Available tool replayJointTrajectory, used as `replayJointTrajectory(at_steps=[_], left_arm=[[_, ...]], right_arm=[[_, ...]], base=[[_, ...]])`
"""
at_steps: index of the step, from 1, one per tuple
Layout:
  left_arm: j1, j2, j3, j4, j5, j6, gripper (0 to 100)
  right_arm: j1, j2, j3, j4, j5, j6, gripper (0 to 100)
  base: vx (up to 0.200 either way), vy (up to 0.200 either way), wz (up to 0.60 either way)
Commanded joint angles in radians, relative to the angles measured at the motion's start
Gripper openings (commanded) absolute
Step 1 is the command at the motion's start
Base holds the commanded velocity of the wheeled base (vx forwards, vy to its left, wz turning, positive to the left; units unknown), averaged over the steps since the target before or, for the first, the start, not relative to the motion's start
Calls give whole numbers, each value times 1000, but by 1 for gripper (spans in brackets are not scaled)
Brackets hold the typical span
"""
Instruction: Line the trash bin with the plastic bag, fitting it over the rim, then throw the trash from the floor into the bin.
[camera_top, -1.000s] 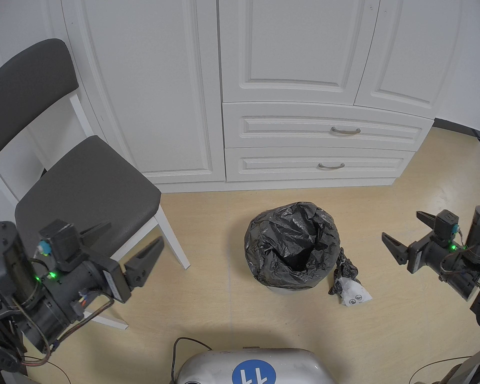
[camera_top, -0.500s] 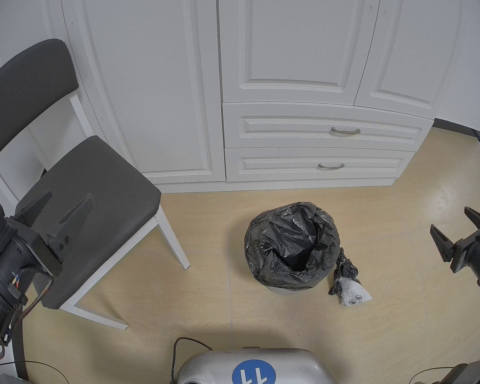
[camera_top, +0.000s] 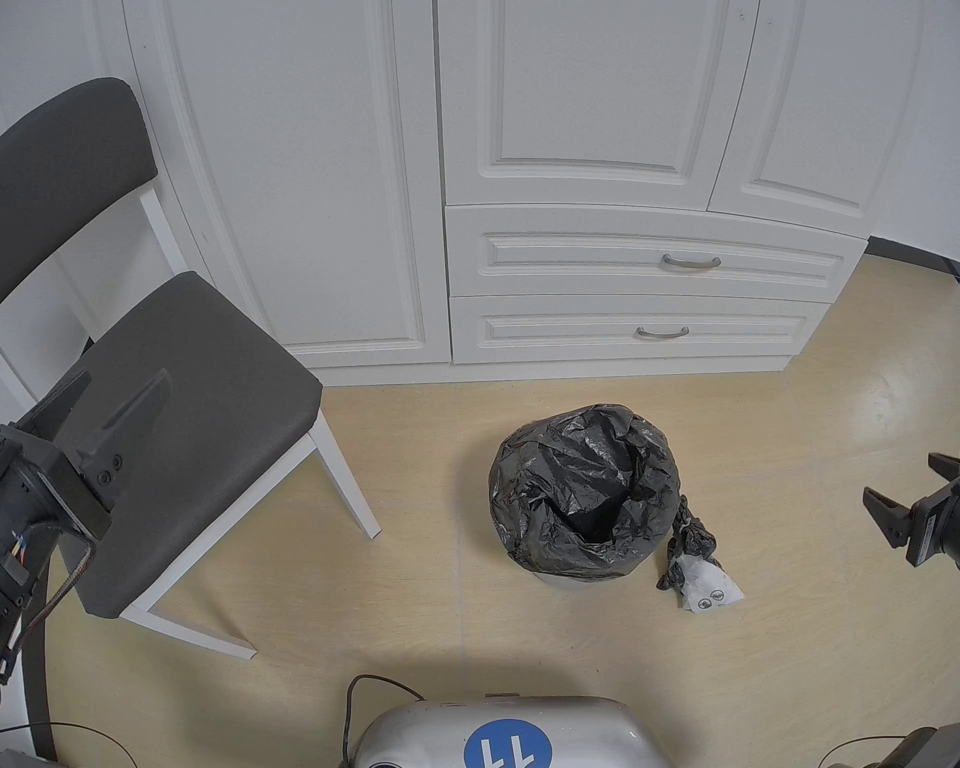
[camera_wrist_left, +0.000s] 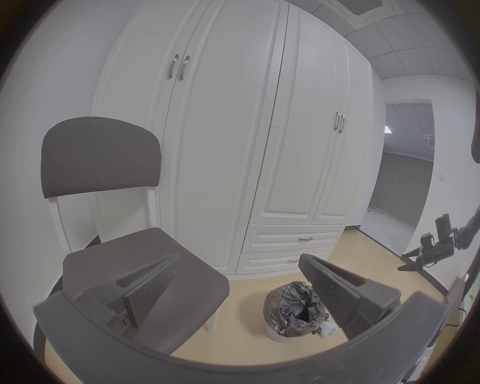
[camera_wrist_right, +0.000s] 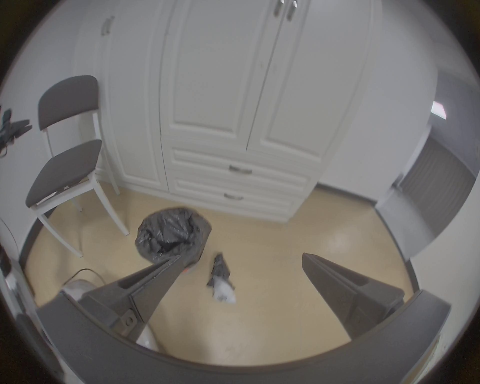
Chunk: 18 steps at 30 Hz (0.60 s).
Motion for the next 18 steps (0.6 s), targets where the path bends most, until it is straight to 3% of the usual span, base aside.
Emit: replayJointTrajectory(at_steps=[1, 3, 6, 10, 11, 12, 13, 18], left_arm=[[2, 13, -3, 49, -4, -6, 100], [2, 18, 0, 50, -4, -8, 100], [2, 19, 3, 50, -3, -6, 100], [8, 24, 3, 50, -1, -6, 100], [15, 24, 1, 50, -3, -6, 100], [16, 24, 1, 50, -3, -6, 100], [27, 27, 1, 52, -4, -6, 100], [39, 48, 6, 50, -4, -5, 100]], right_arm=[[-56, 279, -367, 519, 57, 360, 100], [-133, 472, -427, 537, 151, 426, 100], [-216, 742, -467, 419, 245, 399, 100], [-254, 983, -501, 215, 252, 343, 100], [-271, 1081, -531, 103, 254, 288, 100], [-272, 1090, -535, 94, 254, 285, 100], [-291, 1202, -600, 8, 258, 208, 100], [-305, 1489, -887, 17, 260, 86, 100]], base=[[0, 0, 0], [0, 0, 0], [0, 0, 0], [0, 0, 0], [0, 0, 0], [0, 0, 0], [0, 0, 0], [0, 0, 0]])
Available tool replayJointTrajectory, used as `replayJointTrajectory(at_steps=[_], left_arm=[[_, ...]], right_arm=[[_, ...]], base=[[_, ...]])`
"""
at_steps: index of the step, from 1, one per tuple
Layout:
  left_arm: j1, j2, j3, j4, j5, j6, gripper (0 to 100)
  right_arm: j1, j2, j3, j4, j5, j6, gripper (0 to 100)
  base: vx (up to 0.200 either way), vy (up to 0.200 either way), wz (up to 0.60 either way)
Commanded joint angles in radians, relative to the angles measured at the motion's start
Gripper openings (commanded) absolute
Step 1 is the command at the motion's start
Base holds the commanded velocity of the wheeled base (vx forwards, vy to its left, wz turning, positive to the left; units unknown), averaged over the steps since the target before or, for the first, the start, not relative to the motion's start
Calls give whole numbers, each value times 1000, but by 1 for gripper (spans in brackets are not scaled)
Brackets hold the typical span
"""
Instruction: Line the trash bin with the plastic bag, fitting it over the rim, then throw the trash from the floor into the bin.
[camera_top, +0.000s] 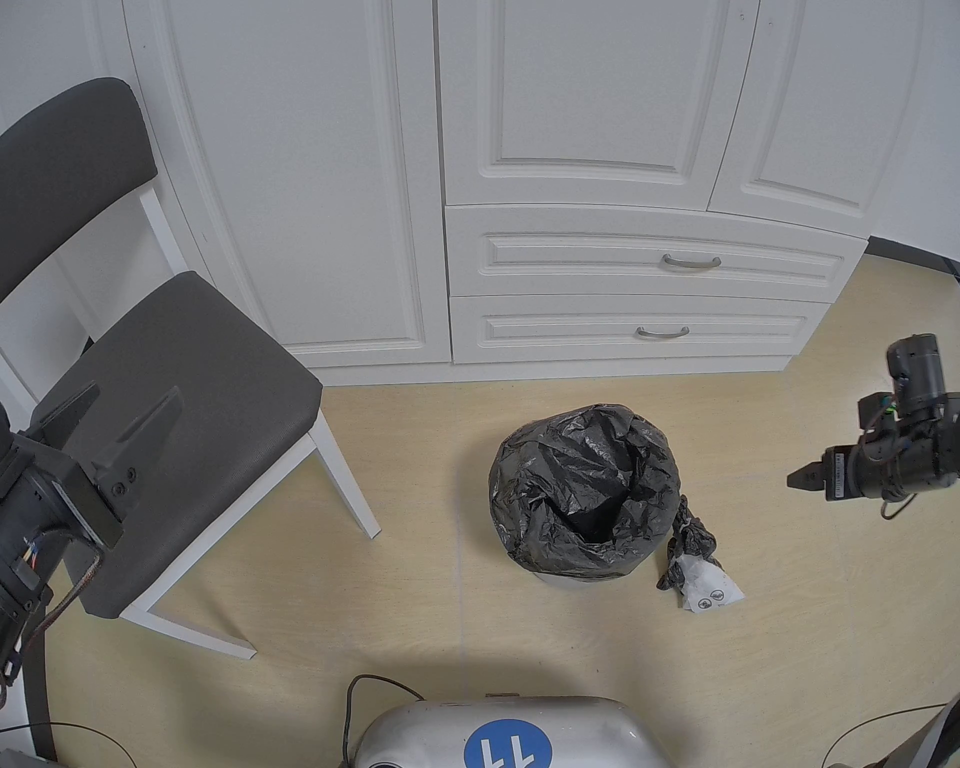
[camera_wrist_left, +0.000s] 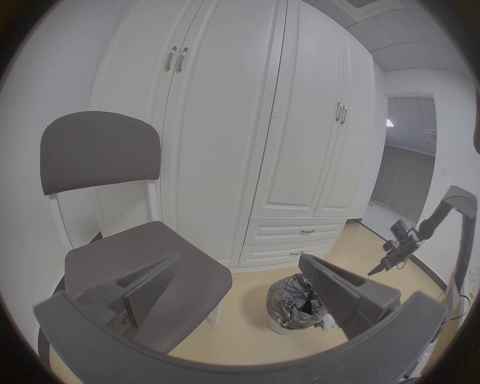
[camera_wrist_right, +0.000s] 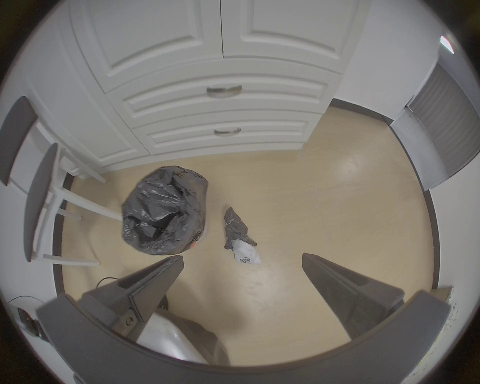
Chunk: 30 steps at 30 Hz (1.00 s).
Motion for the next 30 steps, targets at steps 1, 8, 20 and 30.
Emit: replayJointTrajectory(at_steps=[1, 8, 20, 30], left_arm=[[29, 38, 5, 13, -1, -1, 100], [28, 79, 23, -1, 0, 2, 100], [26, 101, 32, -5, 0, 6, 100], [28, 141, 40, -7, 0, 6, 100]], right_arm=[[-142, 878, -501, -223, 90, -145, 100], [-133, 1252, -1047, 14, 109, -176, 100], [-110, 1304, -1093, 74, 205, -201, 100], [-88, 1375, -1137, 67, 227, -247, 100]], base=[[0, 0, 0], [0, 0, 0], [0, 0, 0], [0, 0, 0]])
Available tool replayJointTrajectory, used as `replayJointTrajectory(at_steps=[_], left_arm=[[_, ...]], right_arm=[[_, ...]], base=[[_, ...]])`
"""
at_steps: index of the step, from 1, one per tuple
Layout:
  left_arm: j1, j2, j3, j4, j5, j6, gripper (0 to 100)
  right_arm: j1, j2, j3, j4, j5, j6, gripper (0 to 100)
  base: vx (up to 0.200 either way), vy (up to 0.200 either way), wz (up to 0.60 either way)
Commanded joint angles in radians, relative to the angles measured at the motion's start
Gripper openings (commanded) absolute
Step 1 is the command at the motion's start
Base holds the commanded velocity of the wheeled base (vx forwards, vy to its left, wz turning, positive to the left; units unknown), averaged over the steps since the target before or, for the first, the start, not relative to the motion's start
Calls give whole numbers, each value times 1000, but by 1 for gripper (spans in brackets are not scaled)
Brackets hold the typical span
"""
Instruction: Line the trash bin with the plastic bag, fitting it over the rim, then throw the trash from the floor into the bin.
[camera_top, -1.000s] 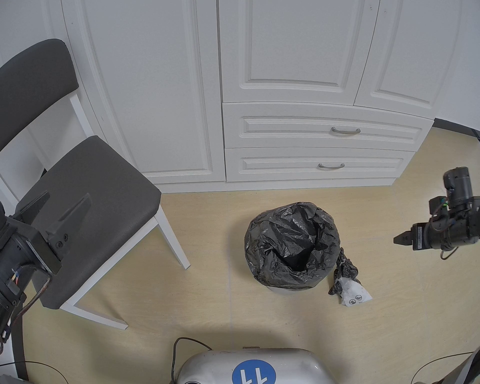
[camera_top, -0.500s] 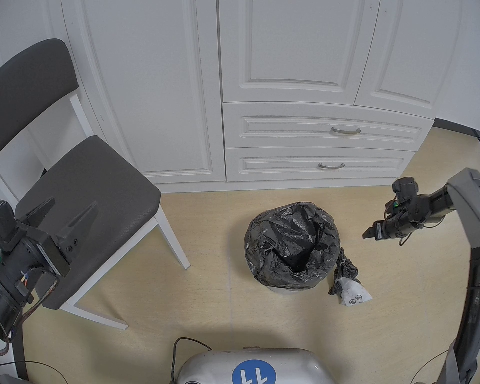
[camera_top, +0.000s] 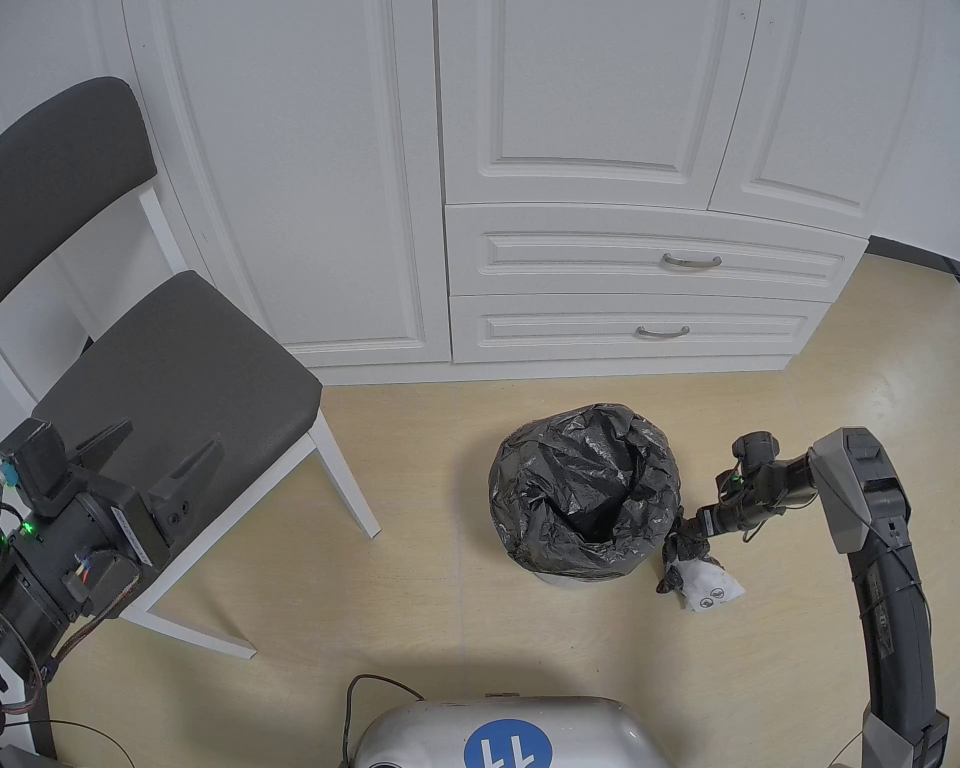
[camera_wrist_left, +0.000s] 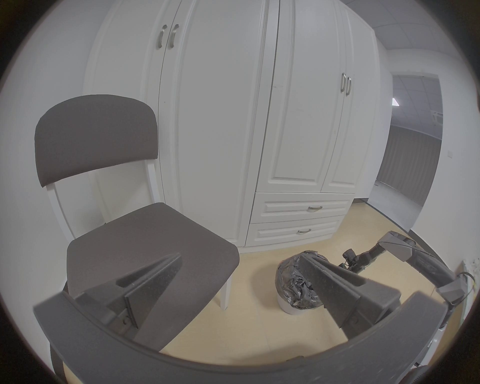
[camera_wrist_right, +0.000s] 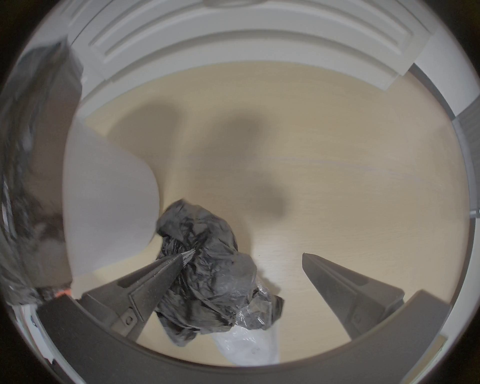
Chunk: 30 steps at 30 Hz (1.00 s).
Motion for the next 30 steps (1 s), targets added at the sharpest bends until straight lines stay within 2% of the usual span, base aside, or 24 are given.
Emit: replayJointTrajectory(at_steps=[1, 3, 11, 12, 22, 28, 30], left_arm=[[1, 44, 3, -4, 1, -1, 100], [1, 56, 5, -4, 2, -4, 100], [1, 64, 8, -6, 1, -6, 100], [1, 64, 8, -6, 1, -6, 100], [3, 75, 8, -6, 2, -7, 100], [3, 76, 9, -23, 2, -7, 100], [3, 75, 9, -27, 2, -7, 100]], right_arm=[[3, 85, -19, -1, 21, -21, 100], [4, 89, -19, -7, 53, -27, 100], [17, 120, -19, -95, 53, -29, 100], [17, 120, -19, -95, 53, -29, 0], [14, 109, -19, -87, 53, -27, 0], [-19, 56, -19, -103, 65, -29, 0], [-55, -64, 93, -135, 143, -27, 0]], base=[[0, 0, 0], [0, 0, 0], [0, 0, 0], [0, 0, 0], [0, 0, 0], [0, 0, 0], [0, 0, 0]])
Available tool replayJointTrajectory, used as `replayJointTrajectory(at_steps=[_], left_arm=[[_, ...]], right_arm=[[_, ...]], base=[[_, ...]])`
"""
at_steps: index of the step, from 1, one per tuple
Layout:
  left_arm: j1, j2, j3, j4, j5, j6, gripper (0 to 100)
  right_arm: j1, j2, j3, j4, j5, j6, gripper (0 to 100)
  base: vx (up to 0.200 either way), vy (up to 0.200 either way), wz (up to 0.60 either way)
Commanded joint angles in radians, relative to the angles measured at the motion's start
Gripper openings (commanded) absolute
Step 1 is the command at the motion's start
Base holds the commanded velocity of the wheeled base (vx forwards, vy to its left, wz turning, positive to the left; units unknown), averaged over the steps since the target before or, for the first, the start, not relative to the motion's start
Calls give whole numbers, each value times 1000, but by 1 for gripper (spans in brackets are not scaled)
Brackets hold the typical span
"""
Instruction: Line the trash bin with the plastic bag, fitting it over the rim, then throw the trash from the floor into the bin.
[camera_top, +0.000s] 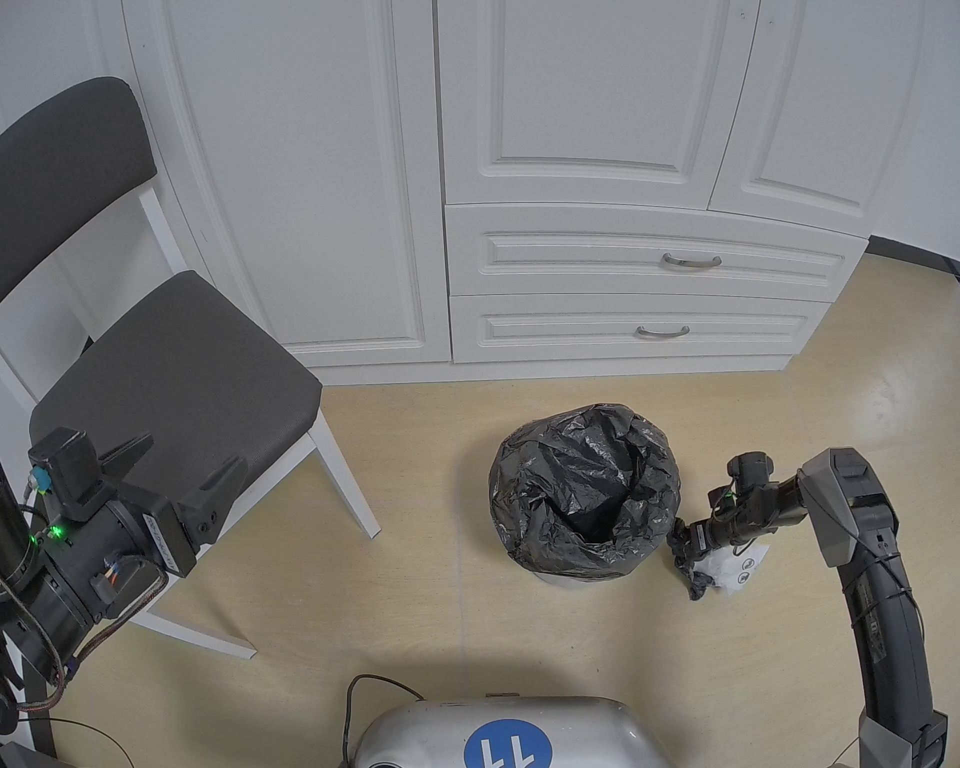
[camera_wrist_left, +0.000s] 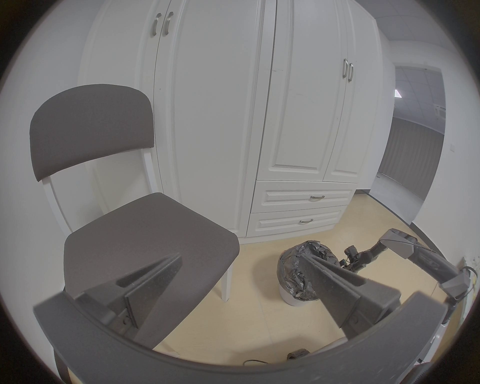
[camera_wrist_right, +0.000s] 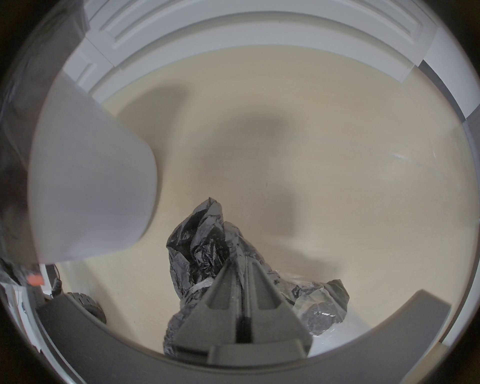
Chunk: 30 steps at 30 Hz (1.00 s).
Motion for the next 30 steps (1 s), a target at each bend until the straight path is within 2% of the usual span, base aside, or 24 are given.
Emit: replayJointTrajectory(at_steps=[1, 4, 6, 8, 9, 11, 12, 16, 17, 18, 20, 21, 22, 23, 24, 27, 30], left_arm=[[0, 0, 1, -11, 1, 0, 100], [2, 0, -1, -11, 1, -3, 100], [0, 0, -1, -11, 1, -3, 100], [0, 0, -1, -11, 1, -3, 100], [2, 2, -1, -11, 1, -3, 100], [2, 2, -1, -11, 1, -5, 100], [2, 0, -1, -11, 1, -5, 100], [2, -4, -2, -11, 1, -3, 100], [2, -4, -2, -11, 1, -3, 100], [2, -9, -4, -11, 1, -3, 100], [2, -9, -4, -11, 1, -3, 100], [2, -16, -4, -11, 1, -2, 100], [2, -21, -2, -12, 1, 0, 100], [2, -24, -2, -11, 1, 0, 100], [0, -32, -1, -11, 1, 3, 100], [0, -36, -1, -11, 1, 4, 100], [0, -41, -1, -11, 1, 4, 100]], right_arm=[[-65, -205, 162, -57, 111, -1, 0], [-94, -364, 292, -99, 172, 4, 0], [-102, -465, 352, -114, 180, 13, 0], [-102, -484, 363, -117, 181, 15, 0], [-102, -643, 475, -161, 187, 45, 0], [-96, -692, 518, -191, 192, 61, 0], [-82, -807, 646, -301, 197, 92, 0], [-42, -959, 881, -594, 195, 102, 0], [-39, -969, 900, -620, 195, 104, 0], [-13, -1024, 999, -783, 195, 119, 0], [-12, -1027, 1008, -795, 195, 121, 0], [68, -1082, 1128, -1028, 190, 188, 0], [111, -1085, 1160, -1102, 189, 226, 0], [131, -1085, 1171, -1129, 187, 245, 0], [205, -1077, 1203, -1206, 184, 311, 0], [334, -1024, 1211, -1297, 155, 423, 0], [424, -949, 1196, -1352, 111, 492, 0]], base=[[0, 0, 0], [0, 0, 0], [0, 0, 0], [0, 0, 0], [0, 0, 0], [0, 0, 0], [0, 0, 0], [0, 0, 0], [0, 0, 0], [0, 0, 0], [0, 0, 0], [0, 0, 0], [0, 0, 0], [0, 0, 0], [0, 0, 0], [0, 0, 0], [0, 0, 0]])
